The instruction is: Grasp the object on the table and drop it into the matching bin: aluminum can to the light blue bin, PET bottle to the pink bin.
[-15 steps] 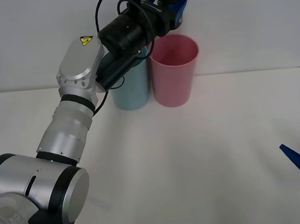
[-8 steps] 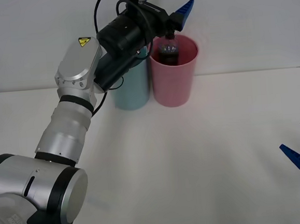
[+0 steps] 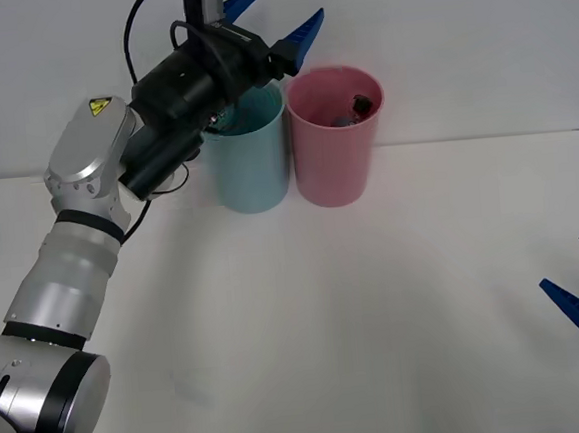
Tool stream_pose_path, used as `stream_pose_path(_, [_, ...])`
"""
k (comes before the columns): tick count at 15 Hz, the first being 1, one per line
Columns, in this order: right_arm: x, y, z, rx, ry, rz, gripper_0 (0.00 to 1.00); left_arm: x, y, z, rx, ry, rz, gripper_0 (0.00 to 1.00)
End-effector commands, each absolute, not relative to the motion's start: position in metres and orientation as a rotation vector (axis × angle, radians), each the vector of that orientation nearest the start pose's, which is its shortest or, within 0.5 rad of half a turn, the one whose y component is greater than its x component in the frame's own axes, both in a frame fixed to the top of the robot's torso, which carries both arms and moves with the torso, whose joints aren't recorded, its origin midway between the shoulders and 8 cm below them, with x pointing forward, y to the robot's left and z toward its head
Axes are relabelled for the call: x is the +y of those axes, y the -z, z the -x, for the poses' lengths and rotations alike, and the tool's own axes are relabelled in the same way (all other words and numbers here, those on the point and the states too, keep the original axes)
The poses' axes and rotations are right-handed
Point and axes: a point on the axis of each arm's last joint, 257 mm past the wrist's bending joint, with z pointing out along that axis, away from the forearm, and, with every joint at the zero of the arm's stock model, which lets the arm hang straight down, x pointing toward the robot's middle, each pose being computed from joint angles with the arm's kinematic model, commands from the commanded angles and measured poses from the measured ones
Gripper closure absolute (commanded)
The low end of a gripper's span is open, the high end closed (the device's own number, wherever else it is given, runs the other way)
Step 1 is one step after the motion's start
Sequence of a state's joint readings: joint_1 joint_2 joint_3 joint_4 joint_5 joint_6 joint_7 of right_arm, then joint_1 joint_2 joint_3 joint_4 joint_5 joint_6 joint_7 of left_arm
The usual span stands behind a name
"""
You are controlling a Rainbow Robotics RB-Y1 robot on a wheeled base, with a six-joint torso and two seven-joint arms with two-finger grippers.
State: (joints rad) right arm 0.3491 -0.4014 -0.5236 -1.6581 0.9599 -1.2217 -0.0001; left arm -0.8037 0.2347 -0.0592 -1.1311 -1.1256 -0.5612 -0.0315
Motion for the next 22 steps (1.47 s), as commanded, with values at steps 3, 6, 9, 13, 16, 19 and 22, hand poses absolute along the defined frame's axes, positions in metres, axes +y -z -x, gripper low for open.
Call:
stream_pose_path(3, [-0.33,0.169,-0.342,1.441,-0.567,0.465,0.0,0.08,-0.025,-0.608,1.129,0.627,-0.529,0.0])
stream_pose_path(6, [-0.33,0.169,-0.342,1.441,-0.567,0.465,0.0,0.129,-0.014,-0.588,1.121,0.596,-0.503,0.0])
stream_pose_path(9, [-0.33,0.169,-0.342,1.441,-0.567,0.465,0.0,0.171,-0.002,-0.57,1.112,0.573,-0.519,0.0])
stream_pose_path(13, [-0.33,0.169,-0.342,1.441,-0.567,0.465,0.0,0.218,0.015,-0.549,1.127,0.513,-0.576,0.0])
stream_pose_path(16, [-0.33,0.169,-0.342,1.441,-0.567,0.465,0.0,0.249,0.031,-0.53,1.164,0.476,-0.639,0.0])
stream_pose_path(19, [-0.33,0.169,-0.342,1.441,-0.567,0.465,0.0,0.275,0.042,-0.503,1.205,0.426,-0.679,0.0])
stream_pose_path(22, [-0.33,0.169,-0.342,1.441,-0.567,0.465,0.0,0.3,0.058,-0.474,1.236,0.403,-0.698,0.0])
